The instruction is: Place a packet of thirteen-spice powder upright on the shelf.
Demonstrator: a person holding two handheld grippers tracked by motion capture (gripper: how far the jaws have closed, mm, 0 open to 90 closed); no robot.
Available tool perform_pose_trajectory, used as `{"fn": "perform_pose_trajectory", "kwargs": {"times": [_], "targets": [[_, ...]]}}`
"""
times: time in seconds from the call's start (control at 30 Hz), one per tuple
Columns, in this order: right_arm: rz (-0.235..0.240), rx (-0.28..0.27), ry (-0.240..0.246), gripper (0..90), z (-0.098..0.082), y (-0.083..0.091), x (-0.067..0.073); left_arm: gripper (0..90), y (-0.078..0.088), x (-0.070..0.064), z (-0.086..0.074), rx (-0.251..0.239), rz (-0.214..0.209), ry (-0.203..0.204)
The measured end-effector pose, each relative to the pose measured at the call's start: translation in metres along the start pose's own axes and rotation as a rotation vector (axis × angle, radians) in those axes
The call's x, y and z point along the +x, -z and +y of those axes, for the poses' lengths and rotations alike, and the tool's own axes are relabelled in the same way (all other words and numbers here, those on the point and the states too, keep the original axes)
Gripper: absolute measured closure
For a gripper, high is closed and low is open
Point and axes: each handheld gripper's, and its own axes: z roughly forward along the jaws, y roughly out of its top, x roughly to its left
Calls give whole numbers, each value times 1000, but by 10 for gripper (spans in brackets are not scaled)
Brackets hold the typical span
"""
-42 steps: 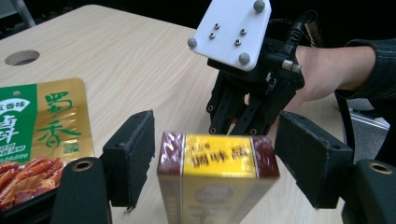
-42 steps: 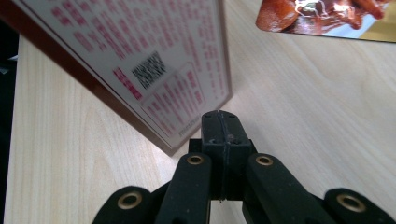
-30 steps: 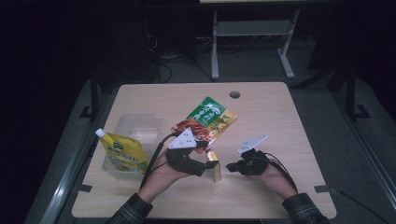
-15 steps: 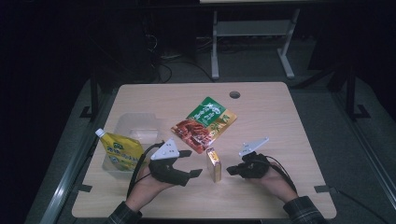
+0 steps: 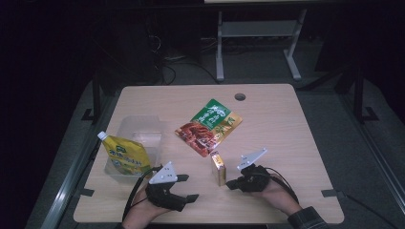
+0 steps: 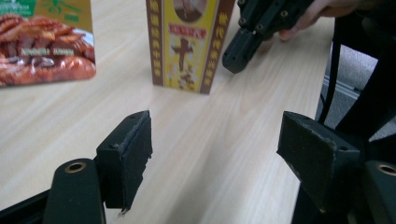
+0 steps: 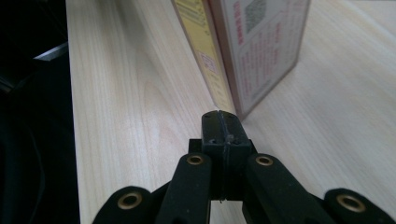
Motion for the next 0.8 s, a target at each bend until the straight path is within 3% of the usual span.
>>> {"fn": "perform_pose_trajectory", "kwargs": {"times": [0.03, 0.33, 0.8], "targets": [[1, 11, 3, 899, 1, -4, 0, 254, -1, 0, -2, 4, -3, 15], [-13, 6, -16, 899, 3, -5, -4, 254, -3, 3, -4, 15, -3, 14], [-79, -18, -39, 899, 7, -5, -20, 254, -4, 5, -5, 21, -7, 13]]}}
